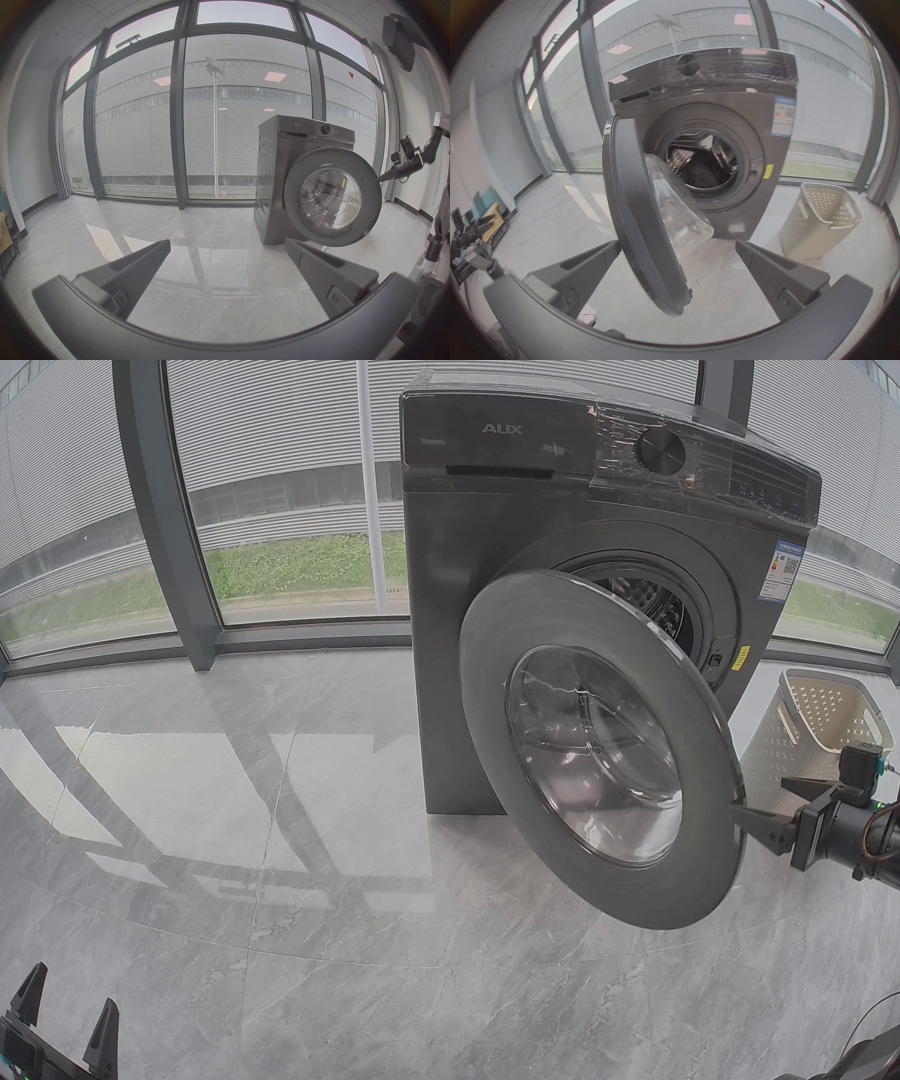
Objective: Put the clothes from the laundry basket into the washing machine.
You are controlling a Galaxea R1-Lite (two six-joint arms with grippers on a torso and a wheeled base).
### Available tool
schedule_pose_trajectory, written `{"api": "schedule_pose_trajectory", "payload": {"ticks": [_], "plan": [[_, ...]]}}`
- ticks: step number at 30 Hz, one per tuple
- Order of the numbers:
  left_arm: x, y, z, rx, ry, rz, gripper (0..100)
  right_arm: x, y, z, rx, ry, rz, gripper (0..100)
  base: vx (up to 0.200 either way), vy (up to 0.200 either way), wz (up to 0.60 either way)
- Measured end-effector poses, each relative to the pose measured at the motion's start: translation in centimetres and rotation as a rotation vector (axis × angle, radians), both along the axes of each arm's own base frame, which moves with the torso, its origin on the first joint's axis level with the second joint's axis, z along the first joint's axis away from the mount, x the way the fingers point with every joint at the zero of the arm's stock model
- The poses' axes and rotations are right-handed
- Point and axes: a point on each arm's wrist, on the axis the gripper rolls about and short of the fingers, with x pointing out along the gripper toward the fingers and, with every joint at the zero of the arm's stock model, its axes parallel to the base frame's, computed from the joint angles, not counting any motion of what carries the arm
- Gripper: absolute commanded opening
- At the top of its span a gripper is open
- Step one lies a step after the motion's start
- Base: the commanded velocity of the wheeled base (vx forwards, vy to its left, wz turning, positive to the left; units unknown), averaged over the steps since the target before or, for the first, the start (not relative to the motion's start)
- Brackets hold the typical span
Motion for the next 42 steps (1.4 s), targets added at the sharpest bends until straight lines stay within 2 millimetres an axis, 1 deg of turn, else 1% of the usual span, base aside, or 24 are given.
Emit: {"api": "schedule_pose_trajectory", "payload": {"ticks": [7,11,13,16,18,20,24,31,36,38,39,42], "plan": [[0.0,0.0,0.0,0.001,0.0,0.0,100,1.0,-2.7,0.6,-0.01,-0.06,-0.173,100,0.0,0.0,0.0],[0.0,0.0,0.0,0.0,0.0,0.0,100,1.9,-4.6,1.3,-0.017,-0.11,-0.307,100,0.0,0.0,0.0],[0.0,0.0,0.0,0.0,0.0,0.001,100,2.4,-5.2,1.6,-0.018,-0.146,-0.347,100,0.0,-0.1,0.0],[0.0,0.0,0.0,0.0,0.0,0.001,100,2.8,-5.9,1.4,-0.022,-0.149,-0.384,100,0.0,-0.2,0.0],[0.0,0.0,0.0,-0.001,0.0,0.001,100,2.9,-6.1,0.8,-0.026,-0.127,-0.388,100,0.0,-0.2,0.0],[0.0,0.0,0.0,-0.001,0.0,0.002,100,2.7,-6.0,0.1,-0.029,-0.098,-0.376,100,0.0,-0.2,0.0],[0.0,0.0,0.0,-0.002,0.0,0.001,100,1.8,-5.1,-0.7,-0.018,-0.07,-0.292,100,0.0,-0.2,0.0],[0.0,0.0,0.0,-0.003,0.0,0.001,100,-0.3,-2.7,-1.8,-0.004,-0.043,-0.118,100,0.0,0.0,0.0],[0.0,0.0,0.0,-0.003,0.001,0.0,100,-1.4,-1.0,-2.3,0.009,-0.031,0.005,100,0.0,0.0,0.0],[0.0,0.0,0.0,-0.003,0.001,0.001,100,-1.6,-0.4,-2.3,0.018,-0.033,0.045,100,0.0,-0.2,0.0],[0.0,0.0,0.0,-0.004,0.001,0.0,100,-1.8,-0.1,-2.3,0.023,-0.032,0.063,0,0.0,-0.2,0.0],[0.0,0.0,0.0,-0.004,0.001,0.0,100,-2.0,0.3,-2.4,0.032,-0.028,0.091,0,0.0,-0.2,0.0]]}}
